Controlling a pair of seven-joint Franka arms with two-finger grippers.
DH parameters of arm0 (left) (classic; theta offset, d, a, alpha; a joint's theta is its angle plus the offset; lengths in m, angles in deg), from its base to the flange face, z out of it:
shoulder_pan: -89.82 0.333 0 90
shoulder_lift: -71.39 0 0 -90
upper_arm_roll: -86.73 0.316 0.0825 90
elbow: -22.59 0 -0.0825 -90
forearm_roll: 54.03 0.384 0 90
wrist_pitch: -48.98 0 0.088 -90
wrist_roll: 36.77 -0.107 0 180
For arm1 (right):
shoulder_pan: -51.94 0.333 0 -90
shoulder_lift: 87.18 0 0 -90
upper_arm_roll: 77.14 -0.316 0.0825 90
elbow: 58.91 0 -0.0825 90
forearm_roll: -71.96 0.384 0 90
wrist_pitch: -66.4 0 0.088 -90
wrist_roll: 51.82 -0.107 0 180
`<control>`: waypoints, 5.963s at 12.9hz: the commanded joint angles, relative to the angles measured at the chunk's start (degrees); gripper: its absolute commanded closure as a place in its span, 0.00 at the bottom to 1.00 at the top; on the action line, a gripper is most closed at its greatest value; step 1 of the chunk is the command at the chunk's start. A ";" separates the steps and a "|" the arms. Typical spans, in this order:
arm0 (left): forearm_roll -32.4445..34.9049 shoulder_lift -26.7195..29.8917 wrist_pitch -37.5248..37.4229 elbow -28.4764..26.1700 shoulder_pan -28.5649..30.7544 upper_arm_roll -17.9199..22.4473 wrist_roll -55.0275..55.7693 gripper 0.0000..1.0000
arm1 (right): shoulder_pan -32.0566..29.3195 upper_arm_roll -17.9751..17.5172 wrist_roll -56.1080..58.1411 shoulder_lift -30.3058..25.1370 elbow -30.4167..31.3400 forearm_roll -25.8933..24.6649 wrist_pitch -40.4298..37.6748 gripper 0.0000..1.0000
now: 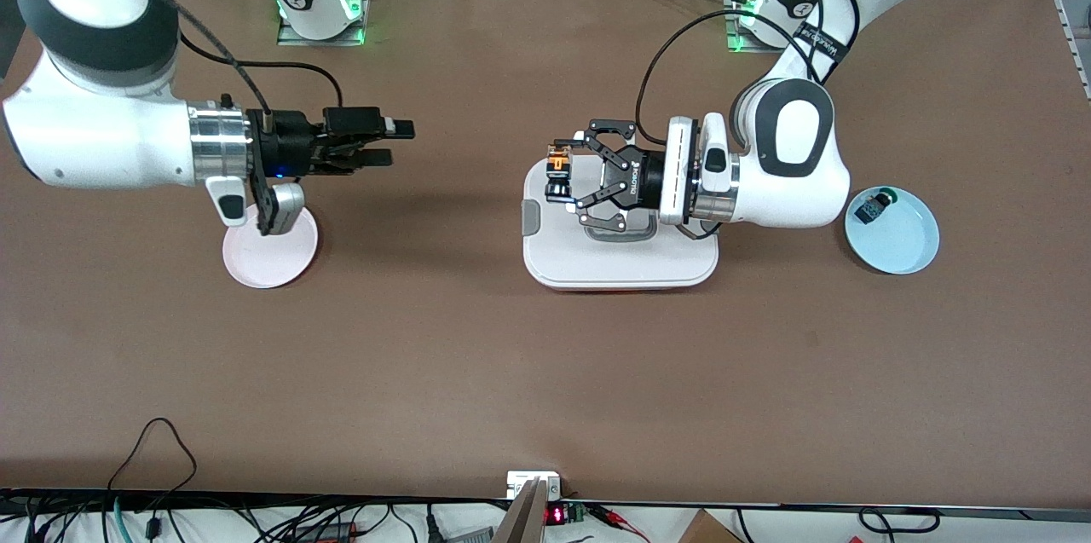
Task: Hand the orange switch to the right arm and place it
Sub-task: 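Hold the switch up while the right gripper reaches toward it, then close the right gripper on the orange switch held by the left gripper, then open the left gripper and pull it back from the switch, then carry the switch with the right gripper over the white plate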
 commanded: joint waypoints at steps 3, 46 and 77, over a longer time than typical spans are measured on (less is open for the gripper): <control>-1.48 0.78 1.59 0.04 -0.54 0.04 0.72 0.57 | 2.13 0.01 4.12 5.74 -0.03 19.70 4.56 0.00; -1.04 0.78 1.69 1.10 -0.45 0.04 2.83 0.55 | 22.26 0.01 23.03 -0.93 14.56 53.13 36.12 0.91; 67.75 2.54 -30.90 19.09 16.51 1.00 72.86 0.00 | 1.52 1.59 5.27 0.47 1.20 -53.44 6.76 0.99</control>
